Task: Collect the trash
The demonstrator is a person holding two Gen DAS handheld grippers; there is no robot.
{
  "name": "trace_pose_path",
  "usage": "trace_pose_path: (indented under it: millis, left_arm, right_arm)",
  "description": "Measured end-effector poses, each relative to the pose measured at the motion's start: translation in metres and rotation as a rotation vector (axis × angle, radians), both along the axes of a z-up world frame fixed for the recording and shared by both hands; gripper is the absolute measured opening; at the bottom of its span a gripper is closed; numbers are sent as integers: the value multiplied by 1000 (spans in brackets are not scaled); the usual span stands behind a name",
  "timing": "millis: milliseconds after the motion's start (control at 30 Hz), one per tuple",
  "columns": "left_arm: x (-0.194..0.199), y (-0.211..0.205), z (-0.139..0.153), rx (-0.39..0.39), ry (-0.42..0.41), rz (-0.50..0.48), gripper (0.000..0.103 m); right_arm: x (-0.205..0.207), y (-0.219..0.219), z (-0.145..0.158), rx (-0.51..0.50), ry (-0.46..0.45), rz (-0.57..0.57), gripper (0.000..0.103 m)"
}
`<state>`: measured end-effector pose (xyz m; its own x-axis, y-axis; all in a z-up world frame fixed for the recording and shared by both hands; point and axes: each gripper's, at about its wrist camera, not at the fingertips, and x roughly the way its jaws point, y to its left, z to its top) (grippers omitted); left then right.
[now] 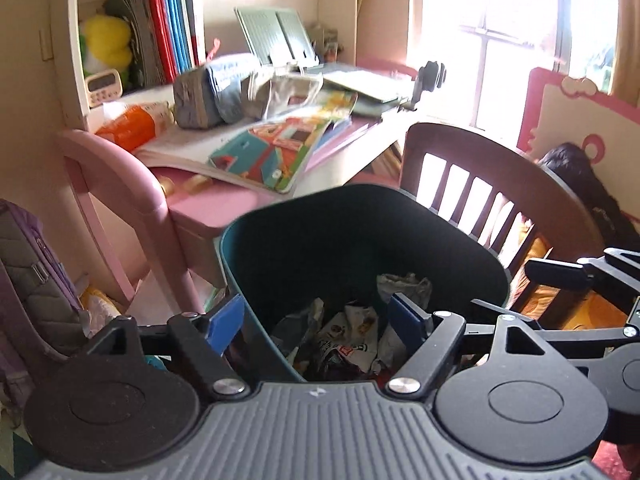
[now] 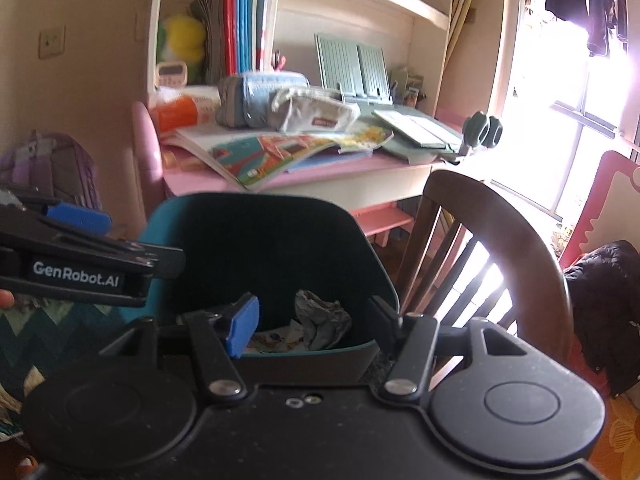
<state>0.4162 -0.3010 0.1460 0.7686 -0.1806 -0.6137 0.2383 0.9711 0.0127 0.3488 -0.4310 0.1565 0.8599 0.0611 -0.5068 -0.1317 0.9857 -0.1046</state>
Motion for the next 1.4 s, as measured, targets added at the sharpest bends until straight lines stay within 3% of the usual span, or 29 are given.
trace_pose_path:
  millis: [500, 567, 633, 700, 1100, 1400]
  left_arm:
    - [-86, 46, 38, -101, -110, 13, 82]
    - [-97, 52, 41, -100, -121, 23, 84]
    - [-108, 57, 43, -103, -125, 22, 96]
    - [-119, 62, 44, -119, -135, 15, 101]
    - [-159, 65, 43, -146, -117, -19, 101]
    - [-162, 56, 43, -137, -136, -30, 101]
  right_arm:
    - [-74, 21, 40, 48, -99, 57, 60]
    - [-83, 24, 43, 54, -103, 65, 61]
    - [-92, 26, 45, 59, -108, 71, 61]
    - [-101, 29, 47, 63, -111, 77, 61]
    - [-154, 37, 48, 57, -111, 79, 63]
    - [-151, 25, 45, 87, -98, 59, 63]
